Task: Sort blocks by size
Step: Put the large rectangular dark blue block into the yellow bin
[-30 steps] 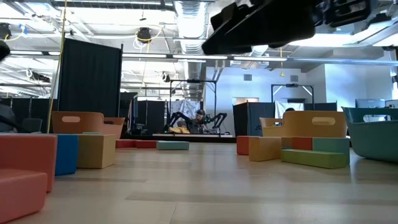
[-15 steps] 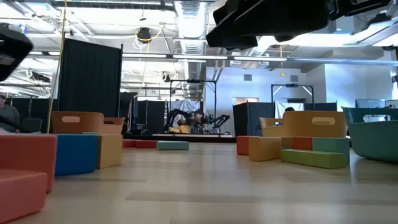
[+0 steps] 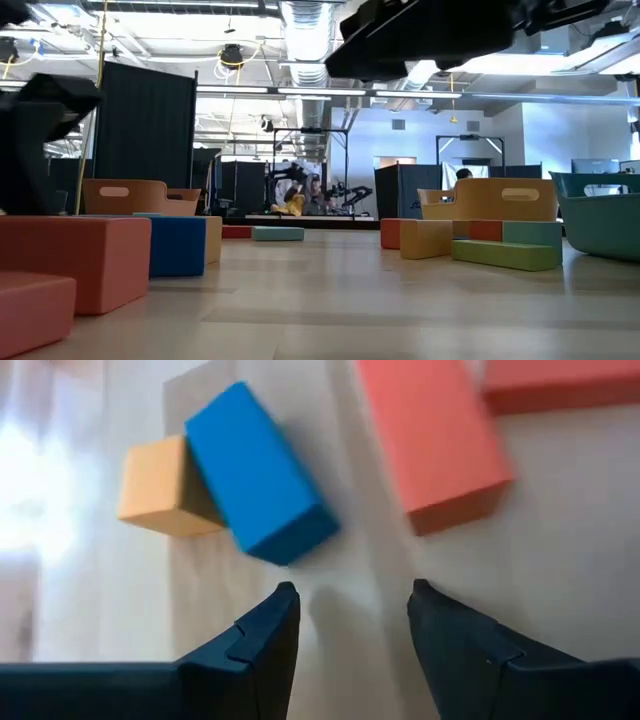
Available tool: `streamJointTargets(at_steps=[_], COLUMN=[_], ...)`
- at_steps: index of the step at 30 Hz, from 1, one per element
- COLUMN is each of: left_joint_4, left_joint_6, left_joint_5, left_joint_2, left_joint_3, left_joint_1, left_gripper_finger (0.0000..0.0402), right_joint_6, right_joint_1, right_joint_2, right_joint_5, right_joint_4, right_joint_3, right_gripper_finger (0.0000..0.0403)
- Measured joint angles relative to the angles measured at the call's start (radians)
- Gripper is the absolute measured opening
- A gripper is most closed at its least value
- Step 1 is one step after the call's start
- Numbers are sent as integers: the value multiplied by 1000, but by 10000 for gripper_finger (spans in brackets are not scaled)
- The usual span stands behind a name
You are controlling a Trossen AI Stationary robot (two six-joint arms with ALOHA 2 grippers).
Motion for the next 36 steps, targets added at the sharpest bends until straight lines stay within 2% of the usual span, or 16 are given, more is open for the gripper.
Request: streamJointTargets(at_steps=[10, 20, 27, 32, 36], left_joint_4=[18, 148, 166, 166, 167], left_joint_6=[62, 148, 163, 153, 140], left_joint_5=[-46, -67, -69, -73, -80], left_joint_2=[0, 1, 0, 0, 0], left_joint_3=[-1, -2, -2, -2, -1], left_joint_1=[41, 143, 206, 209, 209], left_gripper_finger=[178, 178, 178, 178, 178], right_joint_6=[0, 12, 41, 63, 103], right_joint_1=[-25, -23, -16, -24, -52], right_joint_2=[3, 3, 4, 5, 5], right_joint_5=[3, 2, 4, 80, 91], right_joint_4=[20, 19, -73, -112, -114], right_joint_3=[0, 0, 0, 0, 0], right_gripper_finger=[206, 206, 207, 206, 208])
